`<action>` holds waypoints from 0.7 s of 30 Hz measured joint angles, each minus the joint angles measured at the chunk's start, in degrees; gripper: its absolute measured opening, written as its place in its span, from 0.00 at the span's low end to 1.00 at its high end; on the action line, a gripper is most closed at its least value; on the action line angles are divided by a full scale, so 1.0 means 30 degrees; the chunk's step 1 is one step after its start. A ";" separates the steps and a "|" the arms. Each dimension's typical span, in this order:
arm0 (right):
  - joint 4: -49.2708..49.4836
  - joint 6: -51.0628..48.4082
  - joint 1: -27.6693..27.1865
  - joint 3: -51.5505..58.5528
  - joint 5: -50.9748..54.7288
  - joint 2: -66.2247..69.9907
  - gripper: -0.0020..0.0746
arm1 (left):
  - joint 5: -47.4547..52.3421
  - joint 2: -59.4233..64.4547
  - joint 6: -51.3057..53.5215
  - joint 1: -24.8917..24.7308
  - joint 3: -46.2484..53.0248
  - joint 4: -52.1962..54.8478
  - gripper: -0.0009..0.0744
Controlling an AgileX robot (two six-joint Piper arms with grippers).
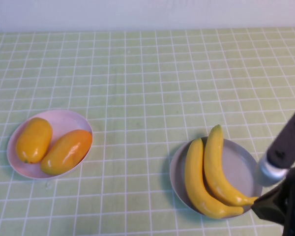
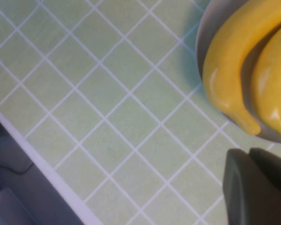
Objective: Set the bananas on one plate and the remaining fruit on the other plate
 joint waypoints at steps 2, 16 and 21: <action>0.0371 -0.0223 0.0000 0.1169 -0.1091 -0.0556 0.01 | 0.0000 0.0000 0.0000 0.0000 0.0000 0.0000 0.01; 0.1902 -0.0463 -0.3411 1.0208 -1.1021 -0.6060 0.01 | 0.0000 0.0000 0.0000 0.0000 0.0000 0.0000 0.01; 0.2167 -0.0463 -0.7065 1.2770 -1.3318 -0.9974 0.01 | 0.0000 0.0000 0.0000 0.0000 0.0000 0.0000 0.01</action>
